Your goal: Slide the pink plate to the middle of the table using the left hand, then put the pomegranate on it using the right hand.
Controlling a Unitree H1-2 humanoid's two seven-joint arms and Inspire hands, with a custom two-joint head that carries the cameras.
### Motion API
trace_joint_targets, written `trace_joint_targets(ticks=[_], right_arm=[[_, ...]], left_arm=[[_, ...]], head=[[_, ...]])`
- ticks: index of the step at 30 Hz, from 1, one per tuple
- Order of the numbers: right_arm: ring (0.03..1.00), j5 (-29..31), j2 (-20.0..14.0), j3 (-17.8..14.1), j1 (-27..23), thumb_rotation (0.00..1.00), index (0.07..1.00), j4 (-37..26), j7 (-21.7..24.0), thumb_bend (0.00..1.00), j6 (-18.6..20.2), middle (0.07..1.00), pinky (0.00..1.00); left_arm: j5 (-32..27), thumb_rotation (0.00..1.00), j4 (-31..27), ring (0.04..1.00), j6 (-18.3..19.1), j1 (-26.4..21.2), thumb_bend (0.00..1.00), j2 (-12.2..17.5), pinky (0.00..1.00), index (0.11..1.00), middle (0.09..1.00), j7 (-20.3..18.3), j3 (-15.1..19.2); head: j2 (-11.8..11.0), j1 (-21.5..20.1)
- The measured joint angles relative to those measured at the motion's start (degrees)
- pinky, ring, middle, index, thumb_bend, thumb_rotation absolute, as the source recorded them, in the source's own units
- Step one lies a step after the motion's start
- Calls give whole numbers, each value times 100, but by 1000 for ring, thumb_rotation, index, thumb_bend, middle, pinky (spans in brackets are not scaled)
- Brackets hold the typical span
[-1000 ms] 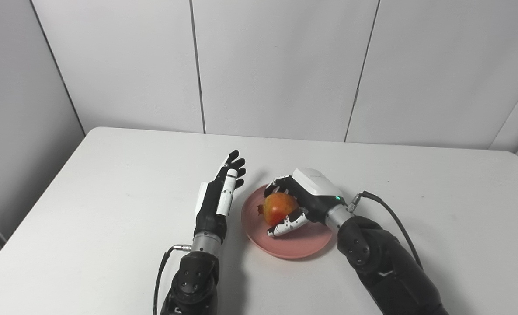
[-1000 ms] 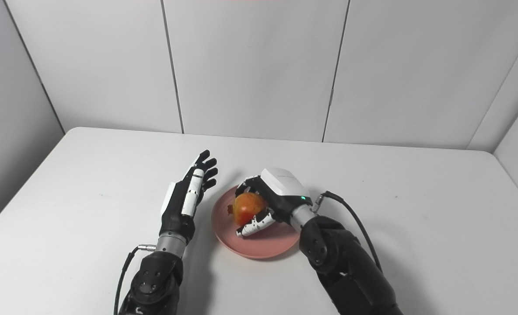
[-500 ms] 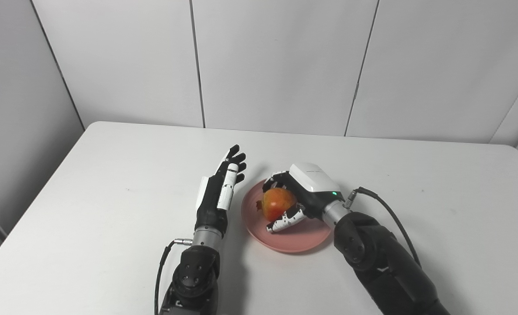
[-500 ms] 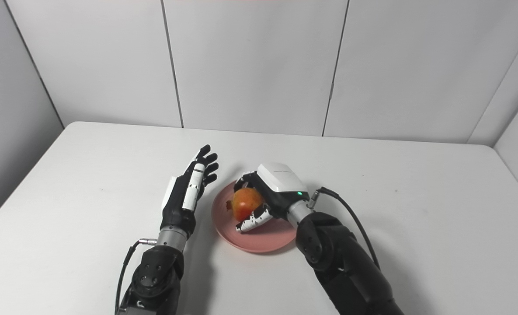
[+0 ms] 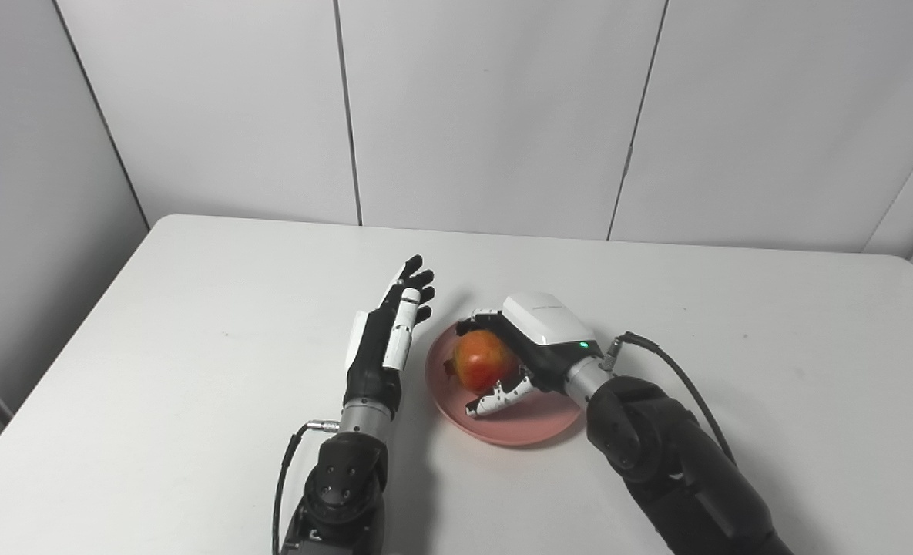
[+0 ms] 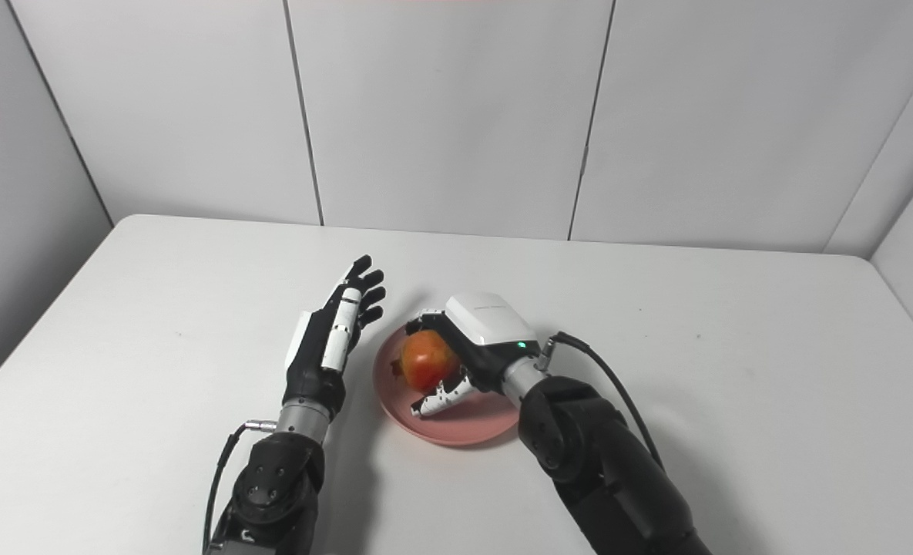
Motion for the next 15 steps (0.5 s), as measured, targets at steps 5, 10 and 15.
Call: trace_joint_targets(ticks=[5,10,15], right_arm=[[728,-17,2,-65,5,396,766,-267,162,891,52,776,626],[730,-24,-4,-228,2,463,764,-578,248,970,100,773,630],[717,-31,-47,-395,3,472,760,-885,287,981,122,761,612]], left_arm=[[-30,1000,0,887,1,0,421,0,882,894,897,0,13],[-35,1000,1,887,1,-1,428,2,896,892,897,-1,14],[-40,1000,1,886,1,-2,428,2,894,888,895,-1,20]], head=[[-9,-26],[-18,-35],[-35,-70]])
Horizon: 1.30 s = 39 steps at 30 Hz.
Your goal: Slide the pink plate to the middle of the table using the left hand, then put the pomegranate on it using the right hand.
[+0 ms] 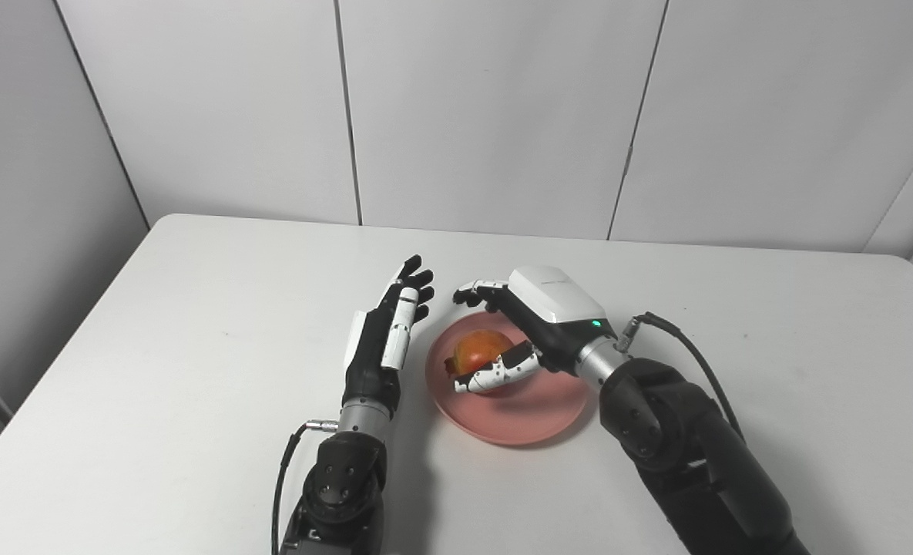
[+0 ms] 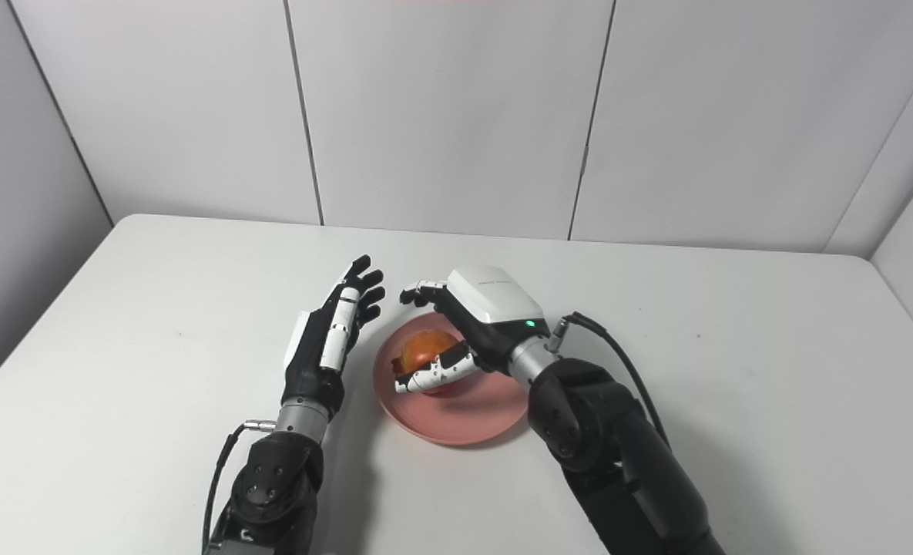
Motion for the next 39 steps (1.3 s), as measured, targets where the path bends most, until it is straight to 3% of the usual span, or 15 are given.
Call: trace_joint_targets(ticks=[1,3,5,9,13,17,20,24,35,39], right_arm=[[646,2,-17,-43,-1,471,762,-116,28,982,11,721,535],[612,10,-31,-158,-5,466,761,-345,65,985,37,703,497],[678,35,-38,-277,-4,449,757,-491,62,981,39,737,573],[708,147,-55,-630,48,493,760,-674,-76,986,34,757,629],[770,259,-160,-993,158,645,821,-677,-470,976,13,805,688],[814,458,-207,-1371,514,730,870,-710,-726,924,20,850,726],[833,783,-142,-1592,853,888,910,-832,-790,888,39,872,743],[862,1222,58,-1926,1126,977,919,-889,-937,831,121,896,780],[891,1877,408,-2136,1730,1000,907,-738,-1559,684,106,907,858],[930,2603,618,-2356,1801,1000,932,-545,-1668,652,81,938,893]], left_arm=[[-5,1000,1,889,0,0,426,0,897,891,898,0,7],[-16,1000,2,890,0,0,424,2,895,892,899,0,18],[-17,1000,3,889,-1,0,423,1,890,894,899,-1,17],[-10,1000,4,885,0,0,425,3,882,893,896,-1,14],[-7,1000,7,885,-1,-1,424,25,880,898,900,-2,15],[-11,1000,12,881,-2,-1,416,71,872,896,897,-9,18],[-15,1000,12,879,-2,-1,416,91,865,894,894,-12,23],[-80,1000,9,883,-2,-1,417,99,873,897,898,-30,19],[-208,1000,8,891,-4,0,415,149,876,907,908,-59,38],[-235,1000,-28,899,-3,10,407,158,878,916,917,-105,45]], head=[[0,0],[-9,-18],[-17,-35],[-18,-35],[-44,-114],[-61,-176],[-70,-185],[-79,-193],[-149,-193],[-158,-220]])
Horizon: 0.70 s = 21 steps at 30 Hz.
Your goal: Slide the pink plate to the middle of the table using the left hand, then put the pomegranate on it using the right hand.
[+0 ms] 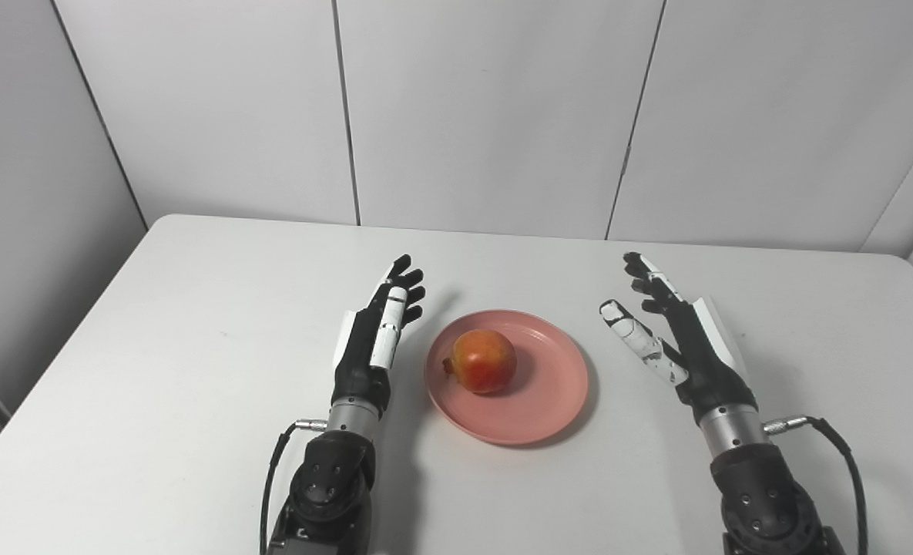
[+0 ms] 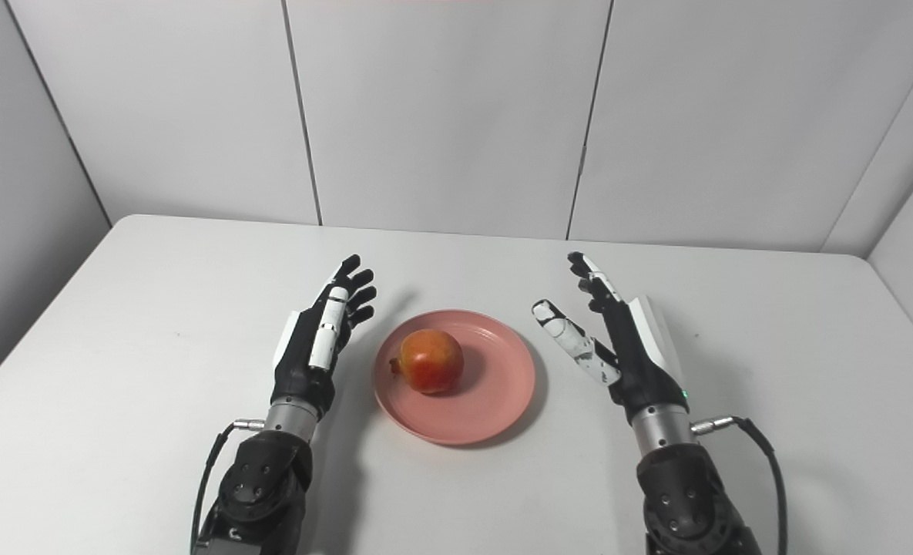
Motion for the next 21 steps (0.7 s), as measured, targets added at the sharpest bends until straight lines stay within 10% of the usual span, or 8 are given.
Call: trace_joint_targets(ticks=[9,21], right_arm=[[996,1748,381,-425,66,1000,998,32,55,362,20,1000,986],[981,2173,387,-389,170,1000,983,129,13,234,19,991,981]], left_arm=[[-76,1000,-206,928,1,257,383,0,917,942,946,-62,-31],[-102,1000,-341,945,-20,616,370,19,948,965,962,-124,-18]], head=[[-18,79],[-35,96]])
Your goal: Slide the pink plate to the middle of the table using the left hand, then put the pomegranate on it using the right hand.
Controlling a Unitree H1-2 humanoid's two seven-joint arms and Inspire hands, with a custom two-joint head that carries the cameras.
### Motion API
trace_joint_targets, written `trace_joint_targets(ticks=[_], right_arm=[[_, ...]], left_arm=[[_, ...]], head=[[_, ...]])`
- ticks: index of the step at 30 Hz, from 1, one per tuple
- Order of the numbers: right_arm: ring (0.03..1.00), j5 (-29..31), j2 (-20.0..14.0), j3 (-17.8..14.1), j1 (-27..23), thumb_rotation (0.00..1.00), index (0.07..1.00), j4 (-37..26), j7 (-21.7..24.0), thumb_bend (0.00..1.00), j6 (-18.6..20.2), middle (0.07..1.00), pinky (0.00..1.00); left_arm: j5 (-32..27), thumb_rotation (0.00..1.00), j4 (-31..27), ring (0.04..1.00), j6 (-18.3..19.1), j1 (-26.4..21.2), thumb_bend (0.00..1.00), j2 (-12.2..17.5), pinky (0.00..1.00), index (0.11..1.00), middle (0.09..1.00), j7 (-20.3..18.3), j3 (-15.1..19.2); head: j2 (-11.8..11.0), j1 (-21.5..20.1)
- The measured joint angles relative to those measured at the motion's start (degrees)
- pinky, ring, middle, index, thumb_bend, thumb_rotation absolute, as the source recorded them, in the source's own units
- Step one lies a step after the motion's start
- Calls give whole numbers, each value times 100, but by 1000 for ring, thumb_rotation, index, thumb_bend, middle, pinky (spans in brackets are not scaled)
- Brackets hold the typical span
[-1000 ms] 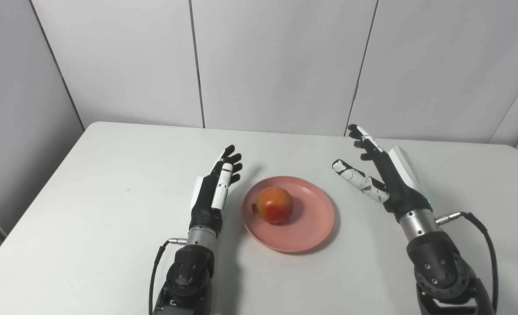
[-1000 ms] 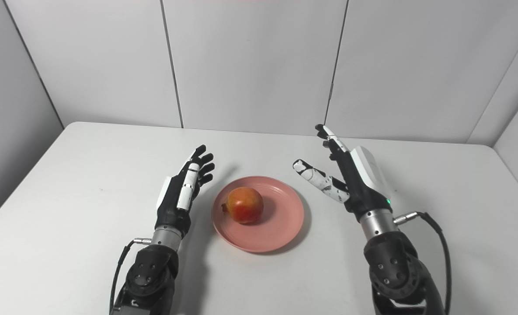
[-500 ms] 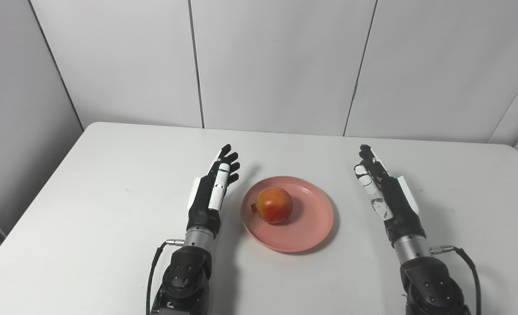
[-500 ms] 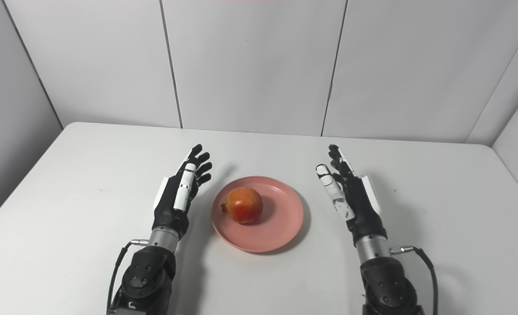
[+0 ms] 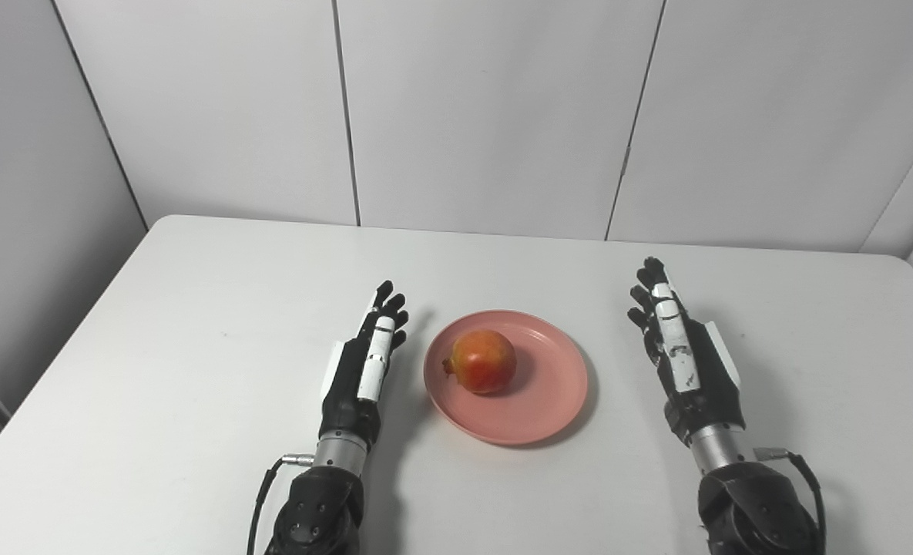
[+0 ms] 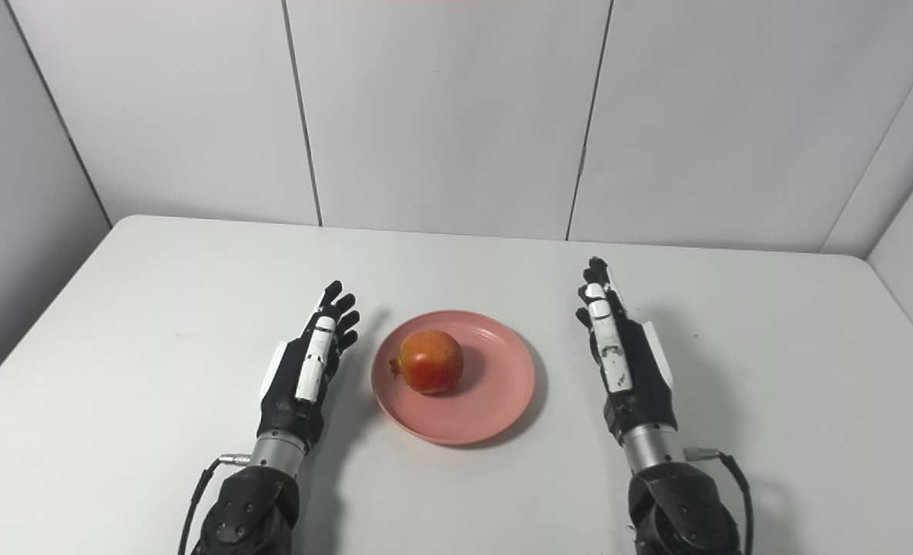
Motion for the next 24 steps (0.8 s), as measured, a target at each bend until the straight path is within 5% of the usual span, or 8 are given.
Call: trace_joint_targets(ticks=[24], right_arm=[[966,47,-11,40,50,1000,972,159,-105,207,-3,981,967]], left_arm=[[-93,1000,0,941,-89,52,384,23,947,961,963,-23,-46]], head=[[18,-35]])
